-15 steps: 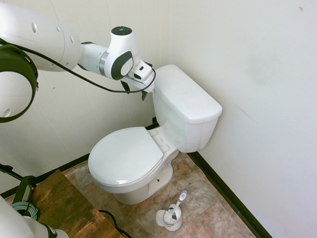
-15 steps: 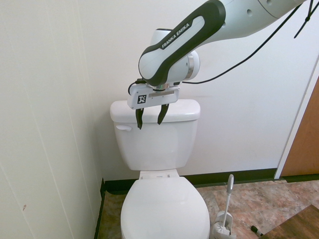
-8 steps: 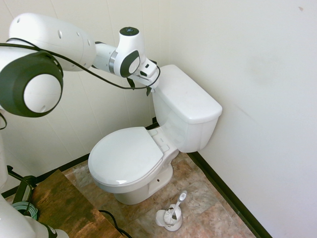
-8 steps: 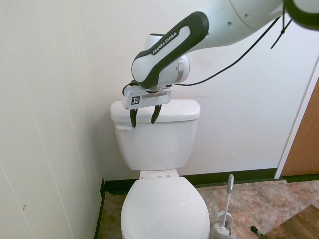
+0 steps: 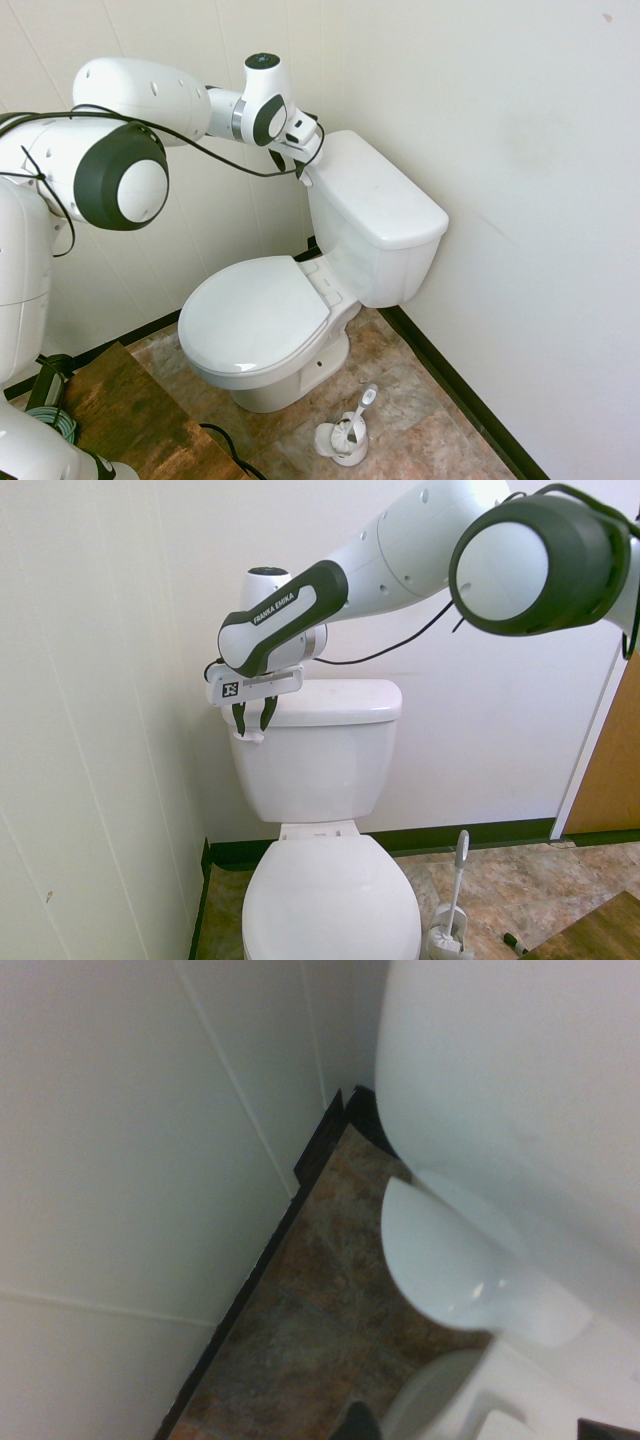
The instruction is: Flush the toilet
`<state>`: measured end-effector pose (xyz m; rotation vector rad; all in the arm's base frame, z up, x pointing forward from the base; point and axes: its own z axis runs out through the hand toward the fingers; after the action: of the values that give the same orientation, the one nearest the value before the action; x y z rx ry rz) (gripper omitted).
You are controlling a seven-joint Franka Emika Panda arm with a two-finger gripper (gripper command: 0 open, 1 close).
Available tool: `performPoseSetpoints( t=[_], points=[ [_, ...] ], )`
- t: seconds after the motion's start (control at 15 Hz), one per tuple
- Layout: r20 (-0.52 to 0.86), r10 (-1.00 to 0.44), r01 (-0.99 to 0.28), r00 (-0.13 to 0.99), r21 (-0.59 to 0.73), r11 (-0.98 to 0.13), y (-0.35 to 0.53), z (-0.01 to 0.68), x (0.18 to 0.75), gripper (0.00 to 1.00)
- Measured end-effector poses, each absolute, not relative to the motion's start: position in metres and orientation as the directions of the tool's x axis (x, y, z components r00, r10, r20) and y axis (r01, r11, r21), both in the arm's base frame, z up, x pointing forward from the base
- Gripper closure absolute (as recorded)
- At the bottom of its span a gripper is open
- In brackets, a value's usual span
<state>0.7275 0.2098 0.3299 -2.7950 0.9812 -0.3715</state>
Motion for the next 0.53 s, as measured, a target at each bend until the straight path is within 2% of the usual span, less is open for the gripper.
performPoseSetpoints(
  t=[0.53],
  points=[
    [0.191, -0.649, -0.610, 0.737, -0.226, -0.759, 0.218, 0.320, 0.757, 1.00]
  ],
)
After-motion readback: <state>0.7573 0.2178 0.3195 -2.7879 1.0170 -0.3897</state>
